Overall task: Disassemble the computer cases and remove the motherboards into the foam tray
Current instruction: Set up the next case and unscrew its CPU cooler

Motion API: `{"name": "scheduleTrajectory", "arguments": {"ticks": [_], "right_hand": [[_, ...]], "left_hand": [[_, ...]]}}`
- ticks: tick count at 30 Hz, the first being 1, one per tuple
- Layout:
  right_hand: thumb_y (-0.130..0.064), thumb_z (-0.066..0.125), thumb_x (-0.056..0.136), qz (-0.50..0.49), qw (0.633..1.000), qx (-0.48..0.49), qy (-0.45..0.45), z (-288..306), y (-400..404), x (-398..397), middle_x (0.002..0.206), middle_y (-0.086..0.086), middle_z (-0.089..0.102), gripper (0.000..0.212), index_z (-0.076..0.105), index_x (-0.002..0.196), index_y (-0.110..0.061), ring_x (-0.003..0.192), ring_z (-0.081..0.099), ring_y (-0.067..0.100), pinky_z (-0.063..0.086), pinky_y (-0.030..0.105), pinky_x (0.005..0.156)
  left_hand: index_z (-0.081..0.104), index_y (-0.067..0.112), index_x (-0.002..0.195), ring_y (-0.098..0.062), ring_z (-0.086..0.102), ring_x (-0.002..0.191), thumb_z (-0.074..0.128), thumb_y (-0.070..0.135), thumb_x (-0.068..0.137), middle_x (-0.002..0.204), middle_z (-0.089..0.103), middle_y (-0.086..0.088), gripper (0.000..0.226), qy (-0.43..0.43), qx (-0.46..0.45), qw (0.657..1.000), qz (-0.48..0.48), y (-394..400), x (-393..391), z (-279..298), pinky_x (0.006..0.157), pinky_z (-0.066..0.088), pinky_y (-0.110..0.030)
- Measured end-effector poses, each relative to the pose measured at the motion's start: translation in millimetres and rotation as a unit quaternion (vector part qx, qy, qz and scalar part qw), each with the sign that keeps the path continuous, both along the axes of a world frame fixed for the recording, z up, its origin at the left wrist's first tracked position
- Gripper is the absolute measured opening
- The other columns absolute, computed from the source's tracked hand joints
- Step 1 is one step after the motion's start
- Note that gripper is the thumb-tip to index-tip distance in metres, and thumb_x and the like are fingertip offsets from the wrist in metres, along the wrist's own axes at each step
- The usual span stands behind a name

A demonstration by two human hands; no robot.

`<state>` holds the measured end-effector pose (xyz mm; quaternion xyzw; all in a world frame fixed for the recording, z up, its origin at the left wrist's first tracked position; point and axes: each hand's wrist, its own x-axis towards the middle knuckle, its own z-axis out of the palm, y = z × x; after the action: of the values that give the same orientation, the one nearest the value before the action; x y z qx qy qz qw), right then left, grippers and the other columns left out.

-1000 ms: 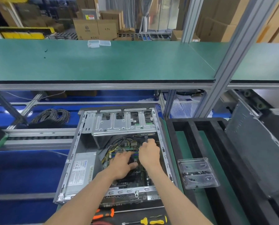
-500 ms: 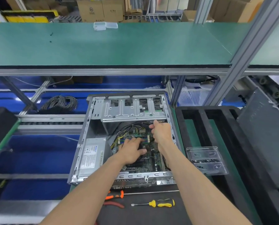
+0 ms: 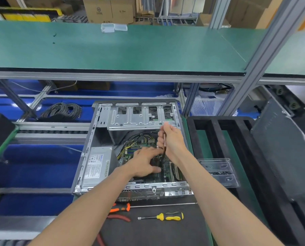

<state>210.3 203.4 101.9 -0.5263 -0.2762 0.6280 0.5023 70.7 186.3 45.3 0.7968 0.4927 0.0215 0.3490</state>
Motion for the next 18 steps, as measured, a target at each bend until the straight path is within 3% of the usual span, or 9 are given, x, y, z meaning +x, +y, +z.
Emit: {"name": "scheduleTrajectory", "arguments": {"ticks": [2, 3, 6, 8, 11, 14, 16, 18], "right_hand": [[-0.026, 0.044, 0.107, 0.007, 0.999, 0.03, -0.021, 9, 1, 4, 0.064, -0.001, 0.054, 0.028, 0.056, 0.088, -0.01, 0.056, 0.047, 0.014, 0.042, 0.027, 0.055], [-0.025, 0.045, 0.106, 0.013, 0.998, 0.045, -0.049, 11, 0, 8, 0.069, 0.0, 0.058, 0.028, 0.06, 0.088, -0.01, 0.063, 0.054, 0.015, 0.047, 0.028, 0.062], [-0.021, 0.052, 0.102, 0.031, 0.986, 0.059, -0.155, 10, -4, 22, 0.083, 0.005, 0.066, 0.026, 0.066, 0.085, -0.007, 0.079, 0.062, 0.017, 0.054, 0.028, 0.072], [-0.018, 0.057, 0.099, 0.047, 0.973, 0.039, -0.224, 5, -9, 28, 0.088, 0.008, 0.073, 0.022, 0.069, 0.086, -0.005, 0.084, 0.07, 0.022, 0.059, 0.032, 0.081], [-0.015, 0.056, 0.099, 0.085, 0.947, 0.03, -0.308, -1, -18, 26, 0.085, 0.013, 0.075, 0.021, 0.068, 0.085, -0.005, 0.076, 0.075, 0.022, 0.061, 0.043, 0.081], [-0.016, 0.05, 0.101, 0.105, 0.902, 0.045, -0.416, -7, -25, 14, 0.082, 0.019, 0.072, 0.028, 0.066, 0.086, 0.001, 0.074, 0.072, 0.03, 0.06, 0.045, 0.073], [-0.02, 0.043, 0.104, 0.141, 0.856, 0.048, -0.495, -17, -33, 7, 0.085, 0.018, 0.067, 0.033, 0.063, 0.085, 0.0, 0.075, 0.064, 0.034, 0.05, 0.041, 0.064], [-0.024, 0.038, 0.106, 0.183, 0.828, 0.04, -0.529, -26, -41, 1, 0.088, 0.014, 0.062, 0.033, 0.057, 0.086, -0.006, 0.076, 0.058, 0.032, 0.042, 0.034, 0.062]], "left_hand": [[0.067, 0.034, 0.105, -0.017, 0.053, 0.117, 0.068, 0.039, 0.089, 0.125, 0.059, 0.005, 0.017, -0.087, 0.0, 0.996, 0.026, -1, 1, 5, 0.108, 0.036, -0.04], [0.068, 0.027, 0.091, -0.015, 0.059, 0.104, 0.066, 0.038, 0.091, 0.113, 0.061, 0.005, 0.012, -0.127, 0.003, 0.99, 0.062, 0, -1, 8, 0.099, 0.043, -0.037], [0.066, 0.02, 0.072, -0.013, 0.057, 0.067, 0.064, 0.031, 0.095, 0.088, 0.061, 0.001, 0.025, -0.207, -0.001, 0.964, 0.166, 4, -10, 12, 0.062, 0.045, -0.024], [0.067, 0.023, 0.066, -0.009, 0.052, 0.056, 0.068, 0.023, 0.093, 0.074, 0.06, 0.002, 0.026, -0.22, -0.004, 0.956, 0.195, 4, -16, 14, 0.05, 0.039, -0.014], [0.063, 0.032, 0.054, -0.003, 0.047, 0.048, 0.072, 0.02, 0.085, 0.058, 0.061, 0.012, 0.035, -0.186, 0.018, 0.96, 0.21, 2, -18, 14, 0.049, 0.036, -0.012], [0.064, 0.034, 0.05, -0.017, 0.061, 0.06, 0.064, 0.019, 0.077, 0.076, 0.074, 0.012, 0.032, -0.216, 0.019, 0.947, 0.235, 4, -17, 19, 0.055, 0.046, -0.02], [0.07, 0.024, 0.052, -0.021, 0.064, 0.069, 0.054, 0.028, 0.073, 0.073, 0.074, 0.005, 0.027, -0.237, 0.01, 0.943, 0.232, 5, -16, 20, 0.067, 0.048, -0.031], [0.069, 0.012, 0.052, -0.011, 0.068, 0.071, 0.049, 0.03, 0.075, 0.064, 0.072, 0.002, 0.036, -0.238, -0.018, 0.939, 0.247, 8, -13, 19, 0.073, 0.05, -0.033]]}}
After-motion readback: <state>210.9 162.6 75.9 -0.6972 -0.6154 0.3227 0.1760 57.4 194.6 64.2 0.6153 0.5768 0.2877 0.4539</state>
